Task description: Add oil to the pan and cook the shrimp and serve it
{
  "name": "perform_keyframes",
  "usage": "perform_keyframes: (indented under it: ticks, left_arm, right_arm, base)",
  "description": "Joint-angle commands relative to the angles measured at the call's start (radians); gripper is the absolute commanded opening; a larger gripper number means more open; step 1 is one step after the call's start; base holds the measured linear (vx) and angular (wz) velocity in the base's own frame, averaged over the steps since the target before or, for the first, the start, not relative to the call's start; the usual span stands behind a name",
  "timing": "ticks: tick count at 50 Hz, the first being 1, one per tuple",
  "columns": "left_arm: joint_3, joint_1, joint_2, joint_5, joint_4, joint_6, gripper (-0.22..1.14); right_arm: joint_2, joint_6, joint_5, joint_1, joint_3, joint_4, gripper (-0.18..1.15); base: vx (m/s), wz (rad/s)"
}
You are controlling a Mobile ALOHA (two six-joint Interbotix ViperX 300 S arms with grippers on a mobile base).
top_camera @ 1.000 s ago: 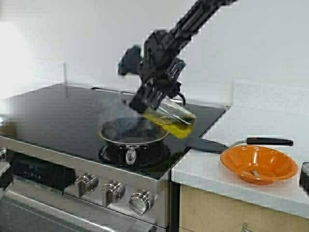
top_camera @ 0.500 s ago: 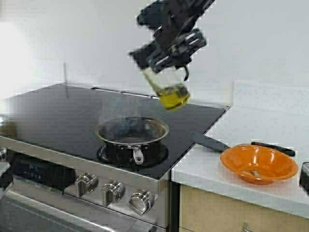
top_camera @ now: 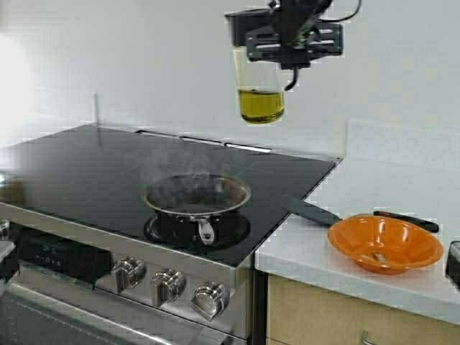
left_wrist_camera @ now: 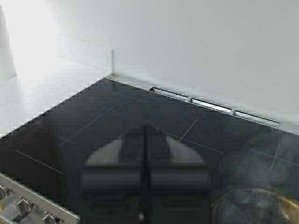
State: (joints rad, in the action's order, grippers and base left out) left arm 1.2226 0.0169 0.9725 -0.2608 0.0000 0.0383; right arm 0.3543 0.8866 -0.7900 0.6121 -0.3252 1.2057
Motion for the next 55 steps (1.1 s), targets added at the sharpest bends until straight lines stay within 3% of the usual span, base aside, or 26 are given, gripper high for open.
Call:
perform_keyframes:
  ticks: [1,17,27,43,55]
  left_arm:
    - [-0.009,-0.002,-0.005,-0.003,-0.002,-0.002,0.03]
    - [-0.009,0.000,-0.005,-0.005,0.000,-0.002,0.03]
    - [-0.008,-0.002,-0.006,-0.005,-0.002,-0.002,0.03]
    - [-0.002,-0.002,-0.005,-0.005,-0.002,-0.005,0.03]
    - [0.002,-0.002,-0.005,-0.005,0.000,-0.015,0.03]
  right_arm:
    - [-0.092,-0.066,0.006,-0.015,-0.020,-0.032,0.08]
    - [-0.282,-0.206,0.031,-0.124,-0.199,-0.110,0.08]
    - [-0.400,-0.218,0.193,-0.347,-0.278,-0.135,0.08]
    - [-0.379,-0.241,0.356,-0.687,-0.198,-0.321,0.08]
    - [-0.227,-0.356,0.367,-0.862,-0.094,-0.437,0.08]
  base:
    - [0.00,0.00]
    - [0.00,0.00]
    - [0.00,0.00]
    - [0.00,0.00]
    - [0.00,0.00]
